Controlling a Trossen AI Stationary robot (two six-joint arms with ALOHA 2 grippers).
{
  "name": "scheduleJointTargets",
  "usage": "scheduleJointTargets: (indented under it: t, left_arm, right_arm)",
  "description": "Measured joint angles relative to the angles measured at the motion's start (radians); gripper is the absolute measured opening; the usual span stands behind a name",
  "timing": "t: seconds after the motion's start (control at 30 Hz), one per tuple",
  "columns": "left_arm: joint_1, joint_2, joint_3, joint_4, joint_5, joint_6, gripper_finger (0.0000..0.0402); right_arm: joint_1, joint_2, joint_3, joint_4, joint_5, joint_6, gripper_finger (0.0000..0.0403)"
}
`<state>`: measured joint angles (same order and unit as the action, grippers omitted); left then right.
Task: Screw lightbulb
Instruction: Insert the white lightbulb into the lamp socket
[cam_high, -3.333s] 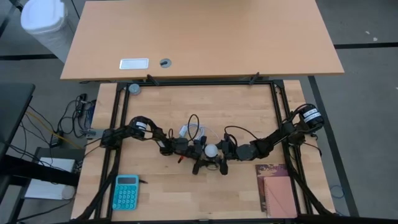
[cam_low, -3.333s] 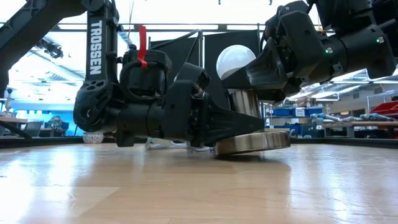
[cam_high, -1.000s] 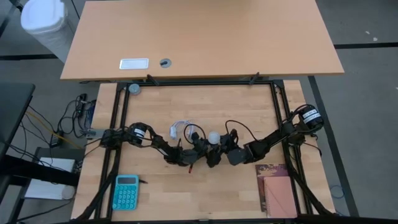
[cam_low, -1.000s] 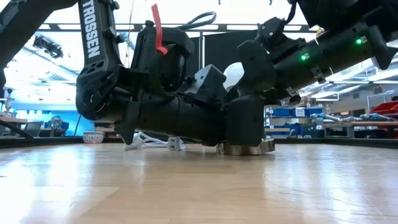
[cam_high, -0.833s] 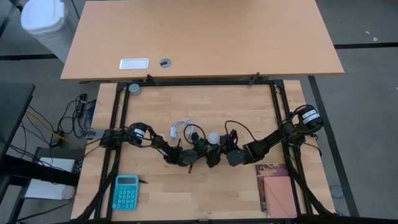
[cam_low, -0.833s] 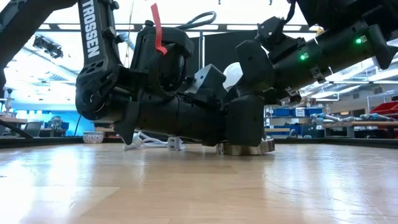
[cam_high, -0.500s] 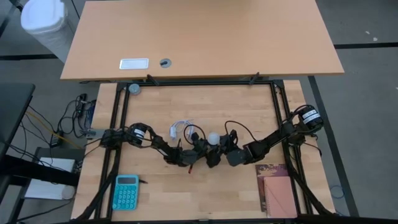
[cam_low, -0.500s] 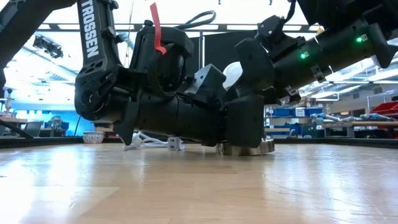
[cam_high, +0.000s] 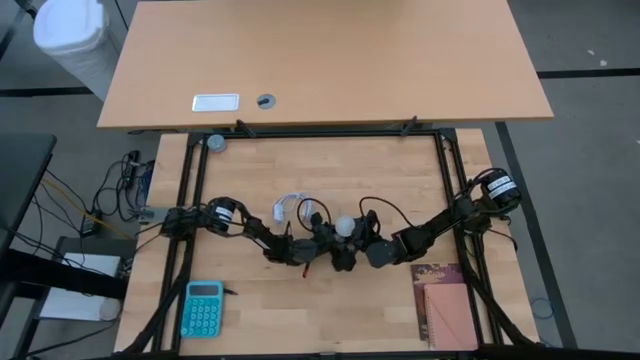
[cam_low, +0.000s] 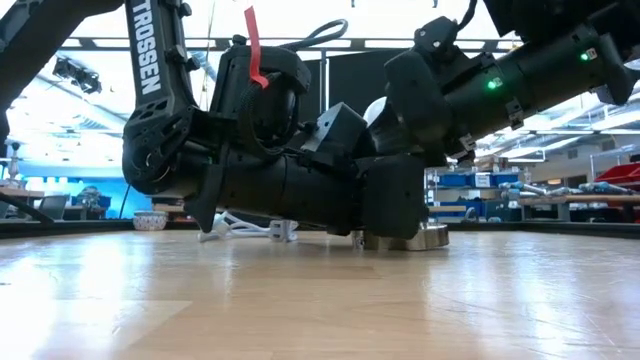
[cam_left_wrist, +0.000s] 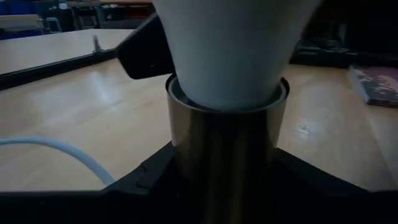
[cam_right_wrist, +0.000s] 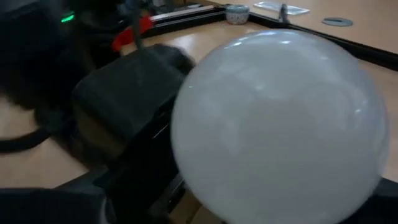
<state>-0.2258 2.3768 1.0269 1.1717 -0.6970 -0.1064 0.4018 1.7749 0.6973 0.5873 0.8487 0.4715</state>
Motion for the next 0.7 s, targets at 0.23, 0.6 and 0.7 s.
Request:
scheduleJointTargets:
  t: [0.23, 0.6, 0.7]
  left_arm:
    - [0.011, 0.000, -0.036, 0.061, 0.152, 0.053, 0.0198]
    - [0.093, 0.000, -0.120, 0.199, 0.629, 0.076, 0.0198]
    - [0.111, 0.000, -0.130, 0.204, 0.739, 0.076, 0.0198]
  right_arm:
    - [0.026, -0.038, -0.036, -0.009, -0.055, -0.098, 0.0346]
    - [0.052, -0.083, -0.133, 0.075, -0.145, -0.182, 0.0317]
    - [0.043, -0.082, -0.163, 0.161, -0.202, -0.219, 0.0312]
